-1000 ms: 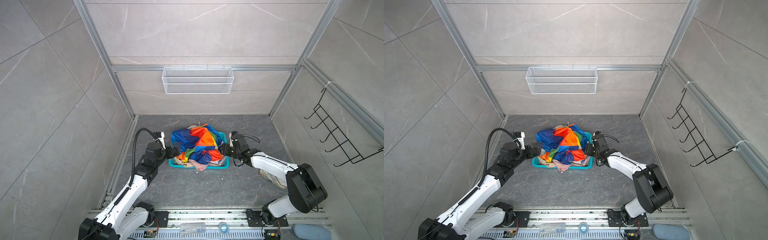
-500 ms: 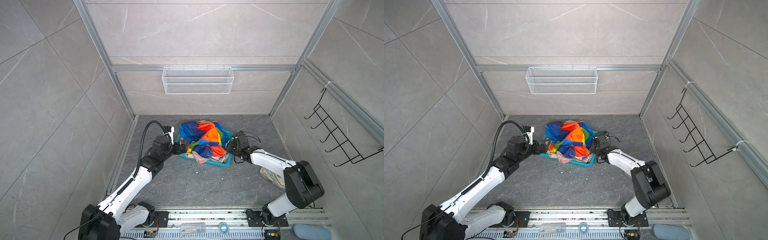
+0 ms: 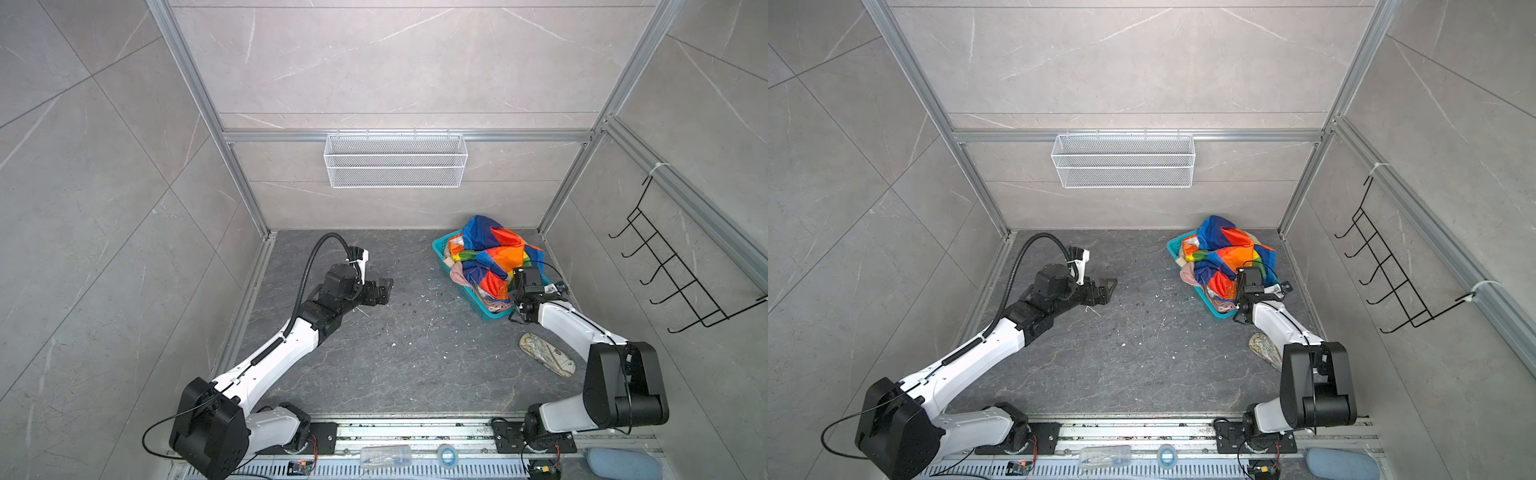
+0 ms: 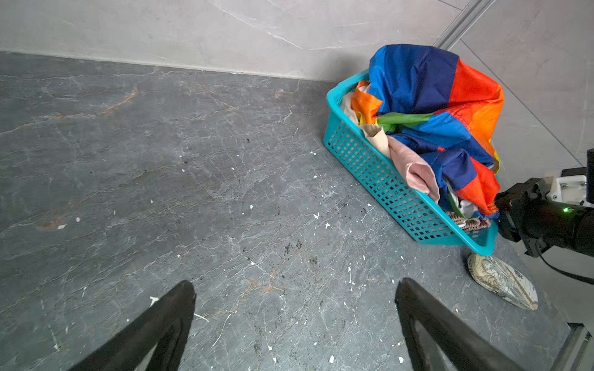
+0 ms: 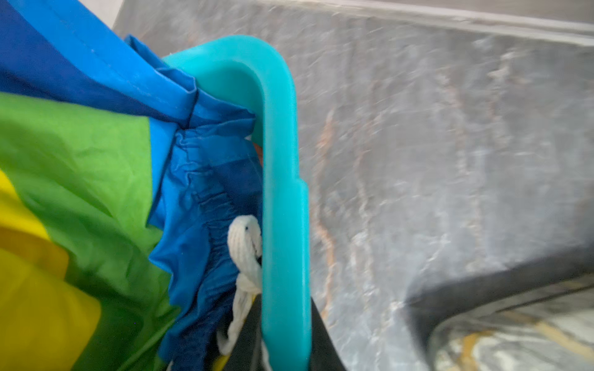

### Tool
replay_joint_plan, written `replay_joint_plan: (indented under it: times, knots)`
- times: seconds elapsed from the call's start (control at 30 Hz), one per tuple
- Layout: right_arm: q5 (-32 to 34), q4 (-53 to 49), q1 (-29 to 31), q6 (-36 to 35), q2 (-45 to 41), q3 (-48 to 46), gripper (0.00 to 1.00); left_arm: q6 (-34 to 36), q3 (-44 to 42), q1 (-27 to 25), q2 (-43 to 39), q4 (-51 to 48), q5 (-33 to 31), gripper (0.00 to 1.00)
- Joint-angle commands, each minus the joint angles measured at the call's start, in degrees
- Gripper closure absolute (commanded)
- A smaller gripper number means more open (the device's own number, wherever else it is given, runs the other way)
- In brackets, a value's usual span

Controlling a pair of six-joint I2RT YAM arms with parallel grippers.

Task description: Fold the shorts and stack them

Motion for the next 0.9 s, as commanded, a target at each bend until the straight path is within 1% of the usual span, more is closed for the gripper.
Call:
replay_joint_plan:
  times: [0.0,0.13,0.2,0.3,0.37,0.4,0.47,0.53,0.57,0.6,0.63,0.67,0.77,0.87]
  knots:
    - [5.3,-4.0,-4.4,6.5,0.1,-1.1,1.00,2.3,3.1,-1.2,2.1,0.8,0.0,0.00]
    - [8.2,-4.2,-7.9,8.4,0.4,-0.8,1.00,3.1,5.3,-3.0,5.4,0.7,0.9,0.00]
    - [7.5,-2.5,-8.8,5.6,1.5,0.2,1.00,3.4,6.2,-3.9,6.9,0.7,1.3,0.00]
    - [7.3,-4.3,-9.0,2.8,4.2,3.4,1.00,3.9,7.8,-5.2,9.4,0.5,1.4,0.00]
    - [7.0,-3.1,-9.0,1.4,5.0,3.1,0.98,4.4,9.4,-5.8,10.8,-0.6,1.3,0.00]
    - [6.6,-2.1,-9.1,0.5,5.0,2.7,0.94,4.8,10.3,-6.2,11.5,-1.3,1.2,0.00]
    - [5.5,-1.2,-9.6,-1.7,4.5,2.1,0.76,5.7,11.4,-6.9,12.3,-2.4,0.9,0.00]
    - [4.7,-1.0,-9.7,-3.8,2.8,2.0,0.55,6.8,12.7,-7.2,13.1,-3.6,0.4,0.00]
    - [4.1,-0.7,-9.7,-5.5,1.7,1.9,0.41,7.2,13.4,-7.2,13.5,-4.3,0.1,0.00]
    - [3.7,-1.3,-9.7,-6.8,0.0,1.9,0.22,7.7,14.1,-7.3,14.0,-5.0,-0.2,0.00]
    - [3.6,-2.1,-9.7,-7.6,-1.7,2.0,0.09,8.4,15.1,-7.3,14.5,-5.6,-0.3,0.00]
    - [4.1,-3.2,-9.7,-8.2,-3.0,2.0,0.02,9.2,16.1,-7.4,15.1,-6.2,-0.4,0.00]
    - [3.8,-4.4,-9.7,-12.6,-8.4,2.1,0.01,11.4,19.7,-7.5,16.7,-8.0,-1.2,0.00]
    - [-1.8,-1.8,-9.7,-18.9,-13.8,1.2,0.01,14.2,23.6,-7.8,18.5,-8.3,-2.0,0.00]
